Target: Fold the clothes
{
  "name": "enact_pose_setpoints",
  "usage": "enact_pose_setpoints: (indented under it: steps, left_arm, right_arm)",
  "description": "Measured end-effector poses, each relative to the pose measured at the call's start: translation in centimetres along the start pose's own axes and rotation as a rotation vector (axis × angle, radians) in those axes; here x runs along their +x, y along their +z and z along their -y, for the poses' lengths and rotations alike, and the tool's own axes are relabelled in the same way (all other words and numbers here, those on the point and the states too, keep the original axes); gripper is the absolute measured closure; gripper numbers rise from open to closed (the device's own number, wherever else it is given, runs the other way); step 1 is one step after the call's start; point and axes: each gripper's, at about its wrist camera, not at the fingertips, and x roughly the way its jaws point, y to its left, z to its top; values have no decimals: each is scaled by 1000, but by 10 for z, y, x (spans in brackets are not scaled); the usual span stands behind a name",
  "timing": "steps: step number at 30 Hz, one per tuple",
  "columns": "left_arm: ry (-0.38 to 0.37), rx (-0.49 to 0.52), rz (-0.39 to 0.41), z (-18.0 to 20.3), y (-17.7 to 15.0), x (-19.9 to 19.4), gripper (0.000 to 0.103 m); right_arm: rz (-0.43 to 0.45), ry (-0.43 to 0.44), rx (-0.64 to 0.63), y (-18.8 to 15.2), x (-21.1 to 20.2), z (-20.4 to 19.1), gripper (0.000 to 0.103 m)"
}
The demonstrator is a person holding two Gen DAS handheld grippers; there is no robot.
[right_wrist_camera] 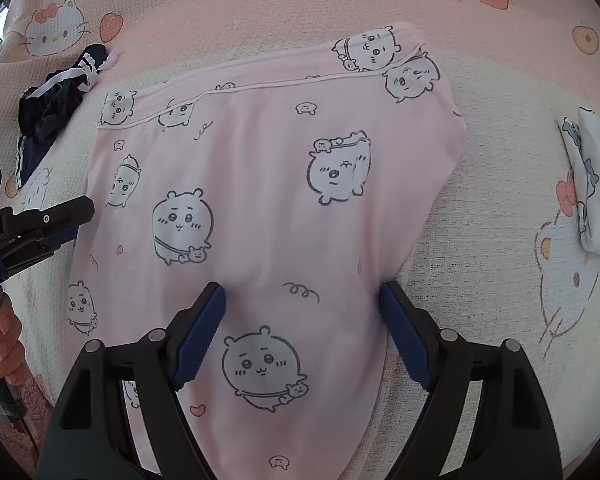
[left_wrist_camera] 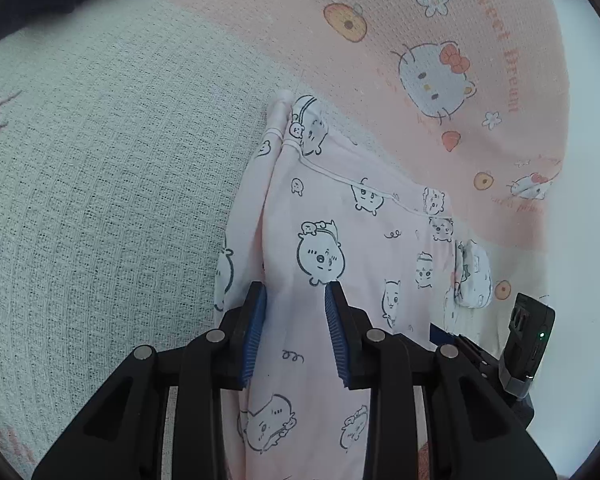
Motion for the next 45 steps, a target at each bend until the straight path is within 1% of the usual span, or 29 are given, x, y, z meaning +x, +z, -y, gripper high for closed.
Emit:
enact_pose_setpoints:
  steps: [2,3,4,5,6,7,8,9,11,13,16,17,21,24,25,27,29,30,32,33,34,37,39,40,42,43,45]
  left_arm:
    - [0,21,-1,3,2,2,72]
    - [0,31,-1,5,2,3,72]
    - [0,42,-2,6,3,4,73]
    - [0,52,-2,8,4,5,79]
    - [0,62,-3,9,5,6,101]
    - [1,73,-3,11,5,7,101]
    - [1,83,-4,13,6,8,101]
    - [1,94,-4,14,7,9,101]
    - [37,109,10,16,6,4,101]
    - [54,117,8,15,7,1,101]
    - [95,122,-15,11,11,5,101]
    - [112,122,-28,9,13,8,101]
    - [201,197,-23,16,18,0,101]
    - [174,198,-33,12,25,-11,101]
    - [185,212,-39,12,27,-13,101]
    - [241,254,-60,14,28,-12,100]
    - [249,243,-128,10,27,-7,96]
    - [261,225,-169,7,26,-4,89]
    - [274,220,-161,8,22,-8,84]
    - [272,226,-154,9,25,-7,80]
    - [268,233,-148,10,28,-5,79]
    - [256,257,-128,14,39,1,79]
    - [248,272,-115,17,47,5,79]
    - [244,280,-109,19,50,7,79]
    - [236,296,-96,21,58,11,79]
    - [232,303,-89,23,61,13,79]
    - [223,319,-76,26,69,17,79]
  right_arm:
    - [0,2,8,2,1,-1,21]
    - [2,19,29,3,-1,0,22]
    - [5,48,60,5,-4,4,25]
    - [8,78,92,7,-7,7,30]
    - [11,108,123,9,-10,10,30]
    - [14,138,155,11,-13,14,31]
    - [19,141,160,13,-16,14,31]
    - [27,115,135,15,-19,12,31]
    - [39,69,90,21,-23,8,31]
    - [46,37,66,29,-24,10,31]
    - [32,8,44,25,-16,10,31]
    - [28,-2,37,24,-14,10,33]
    - [10,-41,9,19,-4,11,36]
    - [4,-52,5,18,-1,12,37]
    - [5,-49,10,19,-2,12,37]
    - [7,-46,16,21,-4,13,37]
    - [9,-51,10,22,-5,14,37]
    - [6,-58,4,23,-4,15,37]
    - [-7,-67,-12,22,-1,20,37]
    - [-7,-70,-16,21,-1,20,37]
    - [-11,-81,-21,22,-1,20,37]
    - [12,-203,-25,26,-7,20,37]
    - [48,-245,-33,33,-12,20,37]
    - [68,-250,-50,37,-14,17,37]
    - [108,-216,-108,49,-13,3,37]
    - [115,-186,-120,57,-9,-2,37]
    - [95,-133,-110,71,6,-4,37]
